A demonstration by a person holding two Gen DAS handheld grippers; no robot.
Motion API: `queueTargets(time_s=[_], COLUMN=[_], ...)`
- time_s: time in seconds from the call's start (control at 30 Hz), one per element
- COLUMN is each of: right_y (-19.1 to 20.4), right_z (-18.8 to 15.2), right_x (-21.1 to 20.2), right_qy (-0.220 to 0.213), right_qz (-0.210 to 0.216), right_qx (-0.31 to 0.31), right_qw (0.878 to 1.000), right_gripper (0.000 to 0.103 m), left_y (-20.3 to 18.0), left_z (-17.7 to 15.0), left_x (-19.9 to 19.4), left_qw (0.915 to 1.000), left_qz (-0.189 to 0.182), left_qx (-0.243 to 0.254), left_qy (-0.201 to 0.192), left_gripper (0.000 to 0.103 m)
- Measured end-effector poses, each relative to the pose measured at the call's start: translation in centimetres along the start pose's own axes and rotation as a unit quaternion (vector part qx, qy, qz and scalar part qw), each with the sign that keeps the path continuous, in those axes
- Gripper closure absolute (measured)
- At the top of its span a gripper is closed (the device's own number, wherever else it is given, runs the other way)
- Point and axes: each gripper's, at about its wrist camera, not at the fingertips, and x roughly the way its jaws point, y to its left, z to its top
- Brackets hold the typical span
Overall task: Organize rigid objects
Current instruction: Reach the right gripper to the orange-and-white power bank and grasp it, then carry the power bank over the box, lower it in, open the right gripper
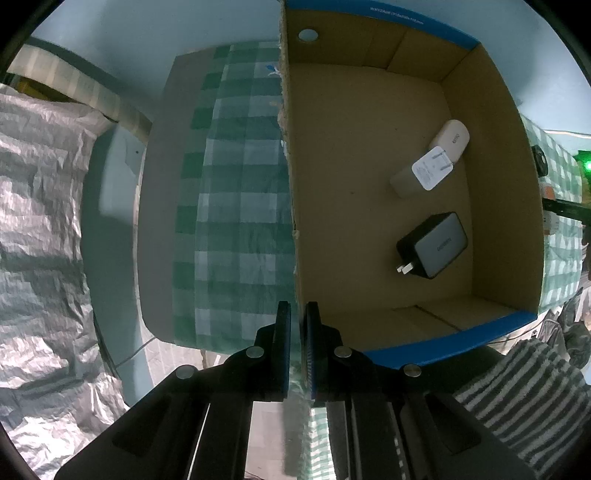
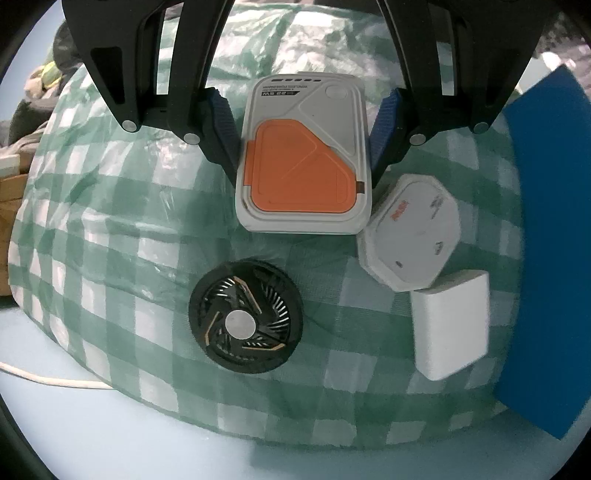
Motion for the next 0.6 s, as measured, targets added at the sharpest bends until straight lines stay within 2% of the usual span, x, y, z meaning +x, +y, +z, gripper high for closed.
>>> queueTargets(time_s=[0.4, 0.6], right_y=[2.7, 4.5], right_z=[-0.2, -0.9], right_x=[-4.7, -8.5], right_qy=[-0.021, -0.037], right_qz=[0.026, 0.039], right_qx=[-0.025, -0.051], right_qw=[0.999, 0.997], right_gripper=[0.04, 0.04], left_y=[-0.1, -0.1], left_z=[0.3, 0.2], left_x=[0.0, -0.1], left_qw=[1.0, 1.0], left_qz=[0.003, 0.002], left_qx=[0.009, 0.008], left_qy=[0.001, 0.0], left_gripper=[0.094, 0.094])
